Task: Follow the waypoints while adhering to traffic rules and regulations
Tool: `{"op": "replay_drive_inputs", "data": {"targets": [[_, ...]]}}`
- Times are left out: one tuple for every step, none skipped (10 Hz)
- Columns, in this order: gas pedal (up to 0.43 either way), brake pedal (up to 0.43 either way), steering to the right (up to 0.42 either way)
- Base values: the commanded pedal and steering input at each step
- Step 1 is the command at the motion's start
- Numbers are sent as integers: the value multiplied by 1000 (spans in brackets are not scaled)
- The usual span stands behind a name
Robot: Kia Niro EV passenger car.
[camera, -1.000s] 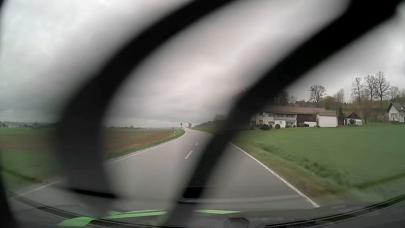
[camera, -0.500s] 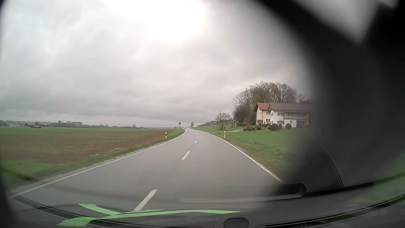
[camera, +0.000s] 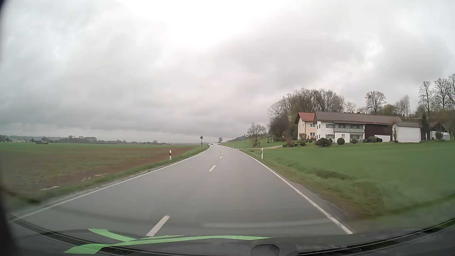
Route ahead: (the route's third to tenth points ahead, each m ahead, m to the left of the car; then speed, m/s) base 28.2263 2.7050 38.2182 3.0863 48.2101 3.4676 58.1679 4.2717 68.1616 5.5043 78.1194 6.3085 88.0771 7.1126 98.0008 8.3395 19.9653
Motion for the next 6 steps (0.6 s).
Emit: {"op": "replay_drive_inputs", "data": {"targets": [[138, 0, -9], [138, 0, -9], [138, 0, -9], [138, 0, -9], [138, 0, -9], [138, 0, -9]]}}
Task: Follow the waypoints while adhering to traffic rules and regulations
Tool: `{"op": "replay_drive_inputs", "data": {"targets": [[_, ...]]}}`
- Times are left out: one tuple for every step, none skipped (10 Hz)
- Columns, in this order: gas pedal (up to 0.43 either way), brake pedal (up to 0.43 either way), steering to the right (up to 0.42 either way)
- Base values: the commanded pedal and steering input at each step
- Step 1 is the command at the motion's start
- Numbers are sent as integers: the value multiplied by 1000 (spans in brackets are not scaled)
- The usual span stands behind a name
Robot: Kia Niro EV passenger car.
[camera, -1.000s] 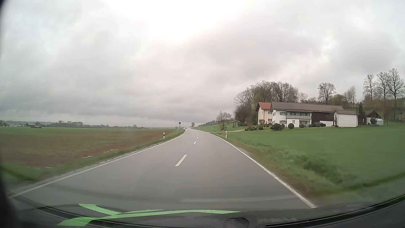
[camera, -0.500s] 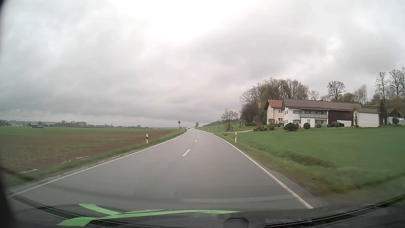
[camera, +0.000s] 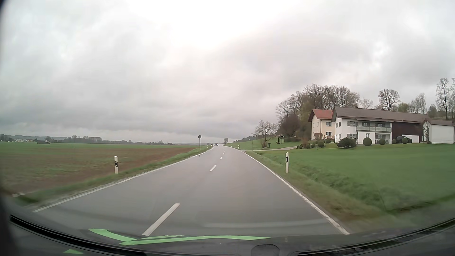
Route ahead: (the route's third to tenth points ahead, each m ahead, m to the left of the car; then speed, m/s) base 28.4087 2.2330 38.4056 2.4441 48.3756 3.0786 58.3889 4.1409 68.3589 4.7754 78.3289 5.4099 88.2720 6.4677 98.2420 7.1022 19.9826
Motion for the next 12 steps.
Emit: {"op": "replay_drive_inputs", "data": {"targets": [[130, 0, -9], [130, 0, -9], [130, 0, -9], [130, 0, -9], [130, 0, -9], [130, 0, -9], [138, 0, -9], [138, 0, -9], [150, 0, -9], [169, 0, -9], [169, 0, -7], [189, 0, -7]]}}
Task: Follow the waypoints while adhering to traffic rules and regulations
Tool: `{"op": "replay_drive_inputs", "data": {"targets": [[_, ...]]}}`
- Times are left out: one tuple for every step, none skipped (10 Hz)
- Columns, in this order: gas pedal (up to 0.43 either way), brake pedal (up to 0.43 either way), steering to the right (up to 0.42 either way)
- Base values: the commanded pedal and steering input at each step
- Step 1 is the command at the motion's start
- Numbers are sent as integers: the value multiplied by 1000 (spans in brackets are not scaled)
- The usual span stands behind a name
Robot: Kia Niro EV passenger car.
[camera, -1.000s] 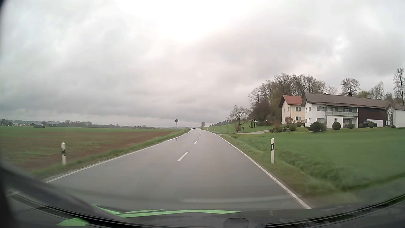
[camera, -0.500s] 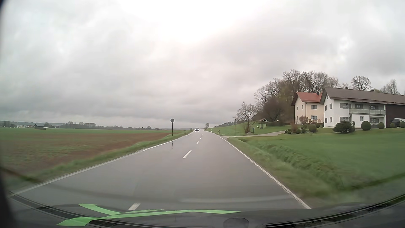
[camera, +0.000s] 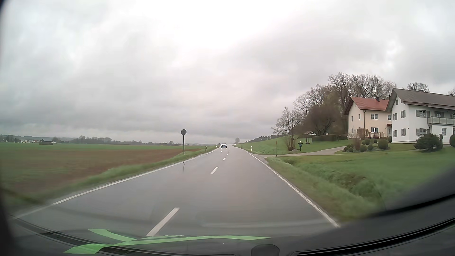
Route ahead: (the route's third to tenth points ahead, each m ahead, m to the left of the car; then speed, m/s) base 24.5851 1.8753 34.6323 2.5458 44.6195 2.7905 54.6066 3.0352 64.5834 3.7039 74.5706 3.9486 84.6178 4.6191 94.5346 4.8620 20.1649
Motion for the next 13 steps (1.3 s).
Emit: {"op": "replay_drive_inputs", "data": {"targets": [[197, 0, -6], [197, 0, -7], [197, 0, -6], [209, 0, -6], [209, 0, -6], [220, 0, -6], [220, 0, -5], [220, 0, -3], [220, 0, -3], [220, 0, -3], [220, 0, -2], [209, 0, -2], [209, 0, -2]]}}
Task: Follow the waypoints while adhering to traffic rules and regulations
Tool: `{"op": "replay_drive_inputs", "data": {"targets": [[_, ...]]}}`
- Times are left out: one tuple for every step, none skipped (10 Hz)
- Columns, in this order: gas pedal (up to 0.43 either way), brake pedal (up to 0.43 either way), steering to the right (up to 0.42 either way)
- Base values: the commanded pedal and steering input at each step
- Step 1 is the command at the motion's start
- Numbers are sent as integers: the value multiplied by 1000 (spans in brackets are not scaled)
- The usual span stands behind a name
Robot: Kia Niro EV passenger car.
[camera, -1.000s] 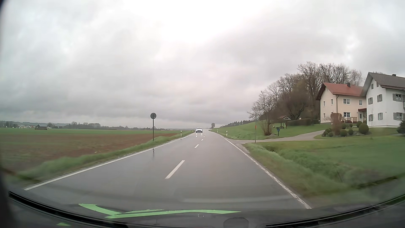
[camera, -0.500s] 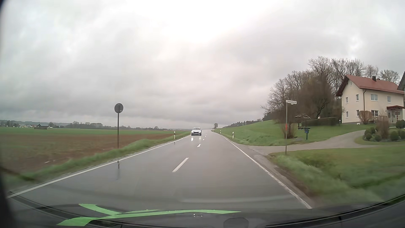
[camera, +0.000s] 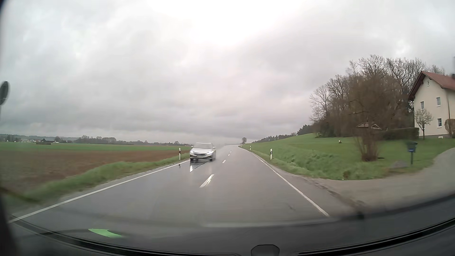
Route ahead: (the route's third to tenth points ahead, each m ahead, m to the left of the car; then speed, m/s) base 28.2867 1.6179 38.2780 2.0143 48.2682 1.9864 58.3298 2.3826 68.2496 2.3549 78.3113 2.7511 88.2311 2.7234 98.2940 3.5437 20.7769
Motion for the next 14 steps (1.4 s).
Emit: {"op": "replay_drive_inputs", "data": {"targets": [[197, 0, -2], [197, 0, -2], [177, 0, -2], [177, 0, -3], [177, 0, -4], [177, 0, -4], [177, 0, -5], [177, 0, -5], [177, 0, -4], [177, 0, -5], [177, 0, -5], [177, 0, -5], [177, 0, -5], [177, 0, -5]]}}
